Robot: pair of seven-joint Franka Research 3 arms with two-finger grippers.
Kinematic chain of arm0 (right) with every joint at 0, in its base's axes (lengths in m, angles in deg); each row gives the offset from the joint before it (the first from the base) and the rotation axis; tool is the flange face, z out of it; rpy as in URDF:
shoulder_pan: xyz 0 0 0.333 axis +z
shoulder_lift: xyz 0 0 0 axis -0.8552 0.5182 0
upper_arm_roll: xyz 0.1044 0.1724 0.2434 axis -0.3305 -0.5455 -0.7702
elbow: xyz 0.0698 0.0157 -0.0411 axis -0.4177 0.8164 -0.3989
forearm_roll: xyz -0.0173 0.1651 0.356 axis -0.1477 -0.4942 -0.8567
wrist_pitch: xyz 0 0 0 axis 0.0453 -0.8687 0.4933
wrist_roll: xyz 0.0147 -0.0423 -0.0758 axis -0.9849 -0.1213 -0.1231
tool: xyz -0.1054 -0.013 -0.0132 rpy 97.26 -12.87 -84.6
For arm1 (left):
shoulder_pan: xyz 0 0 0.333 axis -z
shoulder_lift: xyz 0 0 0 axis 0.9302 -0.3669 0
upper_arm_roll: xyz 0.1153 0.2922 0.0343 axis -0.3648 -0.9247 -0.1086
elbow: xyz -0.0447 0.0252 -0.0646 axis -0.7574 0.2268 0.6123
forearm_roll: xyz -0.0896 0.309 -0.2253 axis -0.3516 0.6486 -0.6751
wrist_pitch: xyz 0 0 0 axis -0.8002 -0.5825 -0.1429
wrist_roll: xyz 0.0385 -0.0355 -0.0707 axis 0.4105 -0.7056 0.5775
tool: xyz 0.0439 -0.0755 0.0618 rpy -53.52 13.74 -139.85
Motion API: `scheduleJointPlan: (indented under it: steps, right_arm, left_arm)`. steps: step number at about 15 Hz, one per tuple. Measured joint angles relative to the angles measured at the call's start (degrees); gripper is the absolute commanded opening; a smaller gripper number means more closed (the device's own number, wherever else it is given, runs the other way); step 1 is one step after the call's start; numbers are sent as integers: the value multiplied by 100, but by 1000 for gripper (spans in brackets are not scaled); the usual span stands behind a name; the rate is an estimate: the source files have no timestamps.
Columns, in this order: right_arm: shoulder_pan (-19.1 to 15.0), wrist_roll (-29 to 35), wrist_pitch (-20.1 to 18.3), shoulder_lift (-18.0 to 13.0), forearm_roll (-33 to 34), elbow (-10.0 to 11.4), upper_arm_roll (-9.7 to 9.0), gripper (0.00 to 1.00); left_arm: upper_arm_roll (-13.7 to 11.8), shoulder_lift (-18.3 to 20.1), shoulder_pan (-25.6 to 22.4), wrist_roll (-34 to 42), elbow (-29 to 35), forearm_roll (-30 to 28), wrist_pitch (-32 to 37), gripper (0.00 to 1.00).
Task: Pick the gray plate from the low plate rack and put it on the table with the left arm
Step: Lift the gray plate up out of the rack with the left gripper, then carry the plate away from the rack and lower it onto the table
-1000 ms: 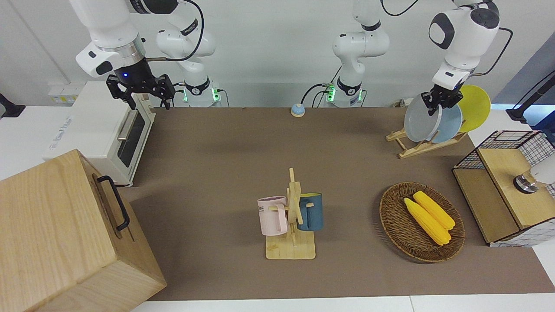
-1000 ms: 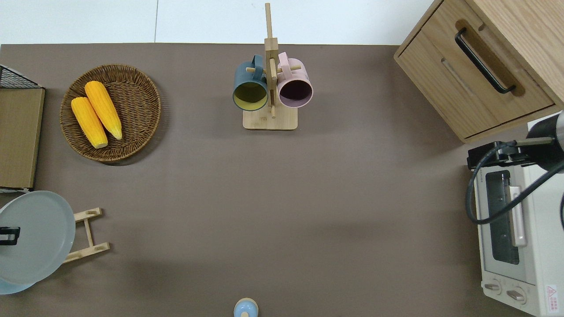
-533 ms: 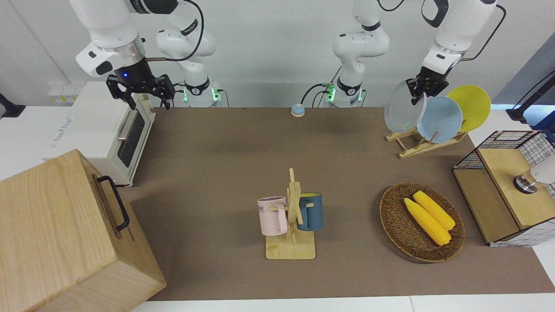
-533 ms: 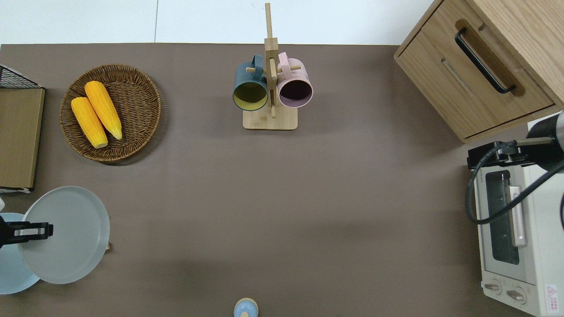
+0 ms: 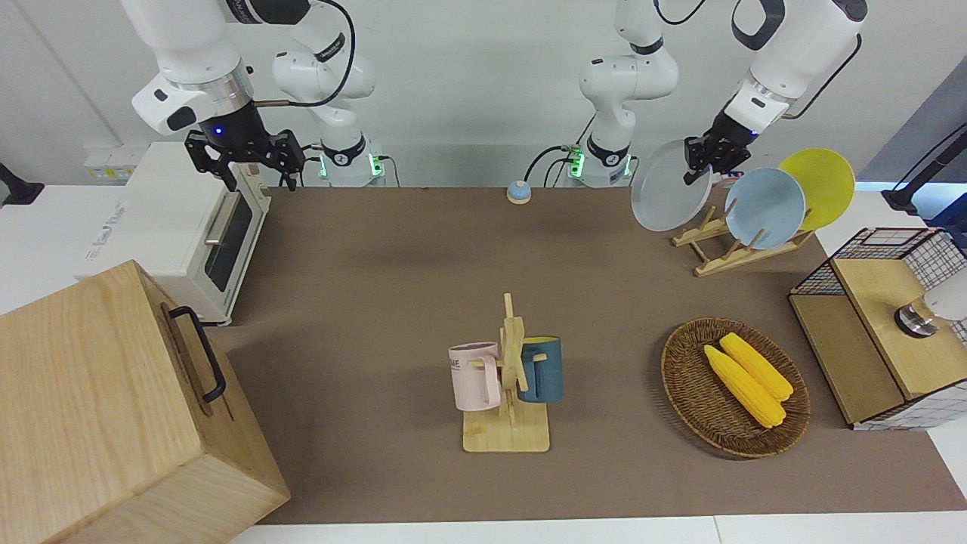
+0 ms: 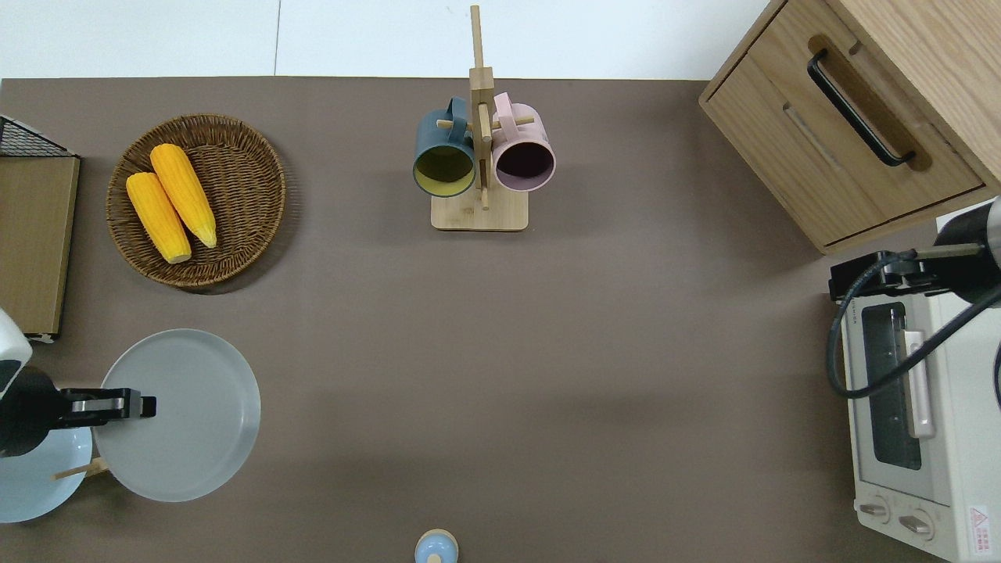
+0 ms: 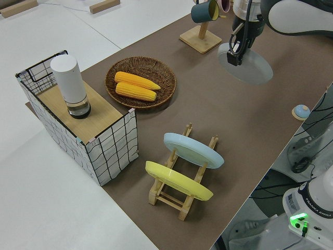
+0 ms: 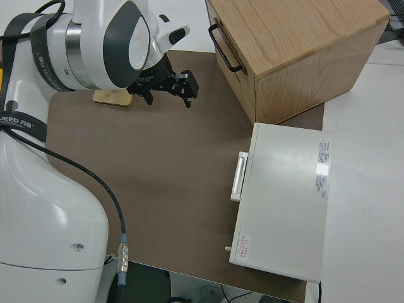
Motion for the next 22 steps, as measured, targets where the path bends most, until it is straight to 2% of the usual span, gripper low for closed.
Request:
scheduleJointPlan:
  steps: [4, 10, 22]
  right_arm:
    - [0, 0, 0, 0, 0, 0, 0, 983]
    - [0, 0, 0, 0, 0, 0, 0, 983]
    - [0, 0, 0, 0, 0, 0, 0, 983]
  left_arm:
    - [10, -270, 9, 11, 43, -660, 24, 0]
    - [24, -706, 101, 332, 239, -1122, -86, 0]
    - [-134, -714, 25, 1811, 1656, -2027, -1407, 0]
